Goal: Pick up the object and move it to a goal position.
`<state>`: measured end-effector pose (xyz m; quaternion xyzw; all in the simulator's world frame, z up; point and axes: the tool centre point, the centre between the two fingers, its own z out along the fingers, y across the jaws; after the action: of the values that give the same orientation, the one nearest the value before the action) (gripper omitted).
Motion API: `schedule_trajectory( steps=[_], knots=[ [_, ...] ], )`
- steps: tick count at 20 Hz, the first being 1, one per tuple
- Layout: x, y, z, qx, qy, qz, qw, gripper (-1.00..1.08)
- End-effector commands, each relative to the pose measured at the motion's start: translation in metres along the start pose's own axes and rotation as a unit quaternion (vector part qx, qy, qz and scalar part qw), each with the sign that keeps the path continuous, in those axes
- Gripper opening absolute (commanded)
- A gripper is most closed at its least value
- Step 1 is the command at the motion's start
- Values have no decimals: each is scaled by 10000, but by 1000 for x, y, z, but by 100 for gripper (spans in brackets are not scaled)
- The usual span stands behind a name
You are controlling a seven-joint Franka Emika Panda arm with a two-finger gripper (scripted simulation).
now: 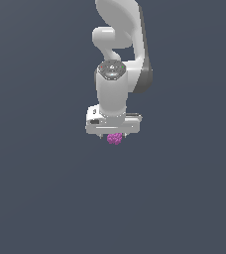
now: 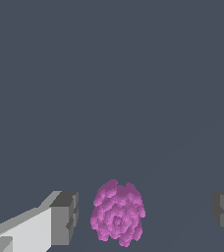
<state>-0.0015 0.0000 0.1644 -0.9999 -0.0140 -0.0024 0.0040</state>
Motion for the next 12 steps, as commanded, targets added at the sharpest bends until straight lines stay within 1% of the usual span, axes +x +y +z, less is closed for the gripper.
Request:
schedule_trajectory(
  steps=[1,4,9,12],
  knots=[
    [0,0,0,0,0,0,10000,100],
    [0,-1,-1,25,8,0,10000,100],
    [3,-6,-6,130,41,-12,9999,100],
    [4,-6,-7,143,45,-20,9999,100]
  ],
)
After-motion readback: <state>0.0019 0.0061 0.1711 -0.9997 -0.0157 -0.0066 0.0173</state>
